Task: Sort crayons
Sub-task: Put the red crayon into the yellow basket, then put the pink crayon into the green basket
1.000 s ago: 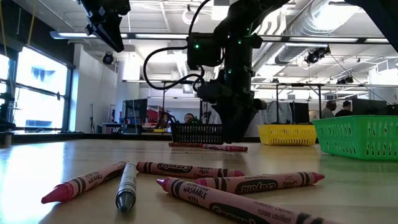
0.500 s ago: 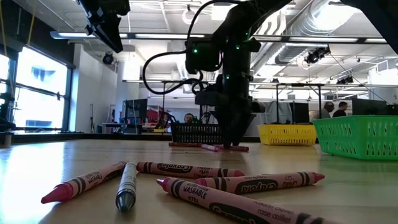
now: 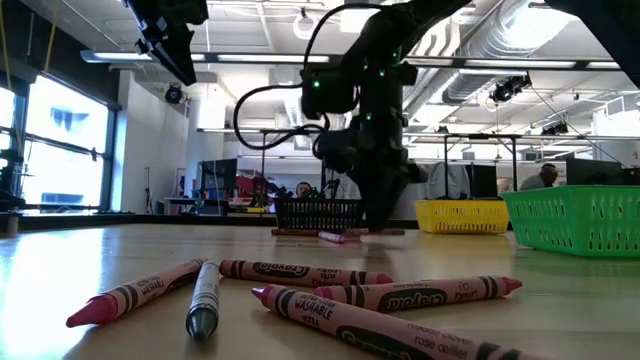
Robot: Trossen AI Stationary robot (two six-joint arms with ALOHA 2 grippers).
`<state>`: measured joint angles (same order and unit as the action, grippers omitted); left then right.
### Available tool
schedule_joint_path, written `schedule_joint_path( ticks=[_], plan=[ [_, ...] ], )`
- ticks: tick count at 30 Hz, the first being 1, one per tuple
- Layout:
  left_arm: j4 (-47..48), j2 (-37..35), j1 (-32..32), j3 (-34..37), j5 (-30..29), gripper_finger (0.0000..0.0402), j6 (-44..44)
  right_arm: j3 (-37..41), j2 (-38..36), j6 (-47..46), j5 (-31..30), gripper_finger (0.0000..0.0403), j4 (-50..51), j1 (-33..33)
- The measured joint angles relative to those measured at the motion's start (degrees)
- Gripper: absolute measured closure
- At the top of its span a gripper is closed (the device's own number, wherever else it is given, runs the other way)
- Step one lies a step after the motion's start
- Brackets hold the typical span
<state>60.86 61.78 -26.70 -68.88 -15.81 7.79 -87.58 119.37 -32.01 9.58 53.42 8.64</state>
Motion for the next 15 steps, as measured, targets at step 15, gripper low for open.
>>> schedule_joint_path(
  ticks=[15],
  plan=[
    [-0.4, 0.0, 0.0, 0.0, -1.5, 0.0321, 0.1, -12.2, -14.5, 10.5, -12.6, 0.0403, 23.5, 8.6]
  ],
)
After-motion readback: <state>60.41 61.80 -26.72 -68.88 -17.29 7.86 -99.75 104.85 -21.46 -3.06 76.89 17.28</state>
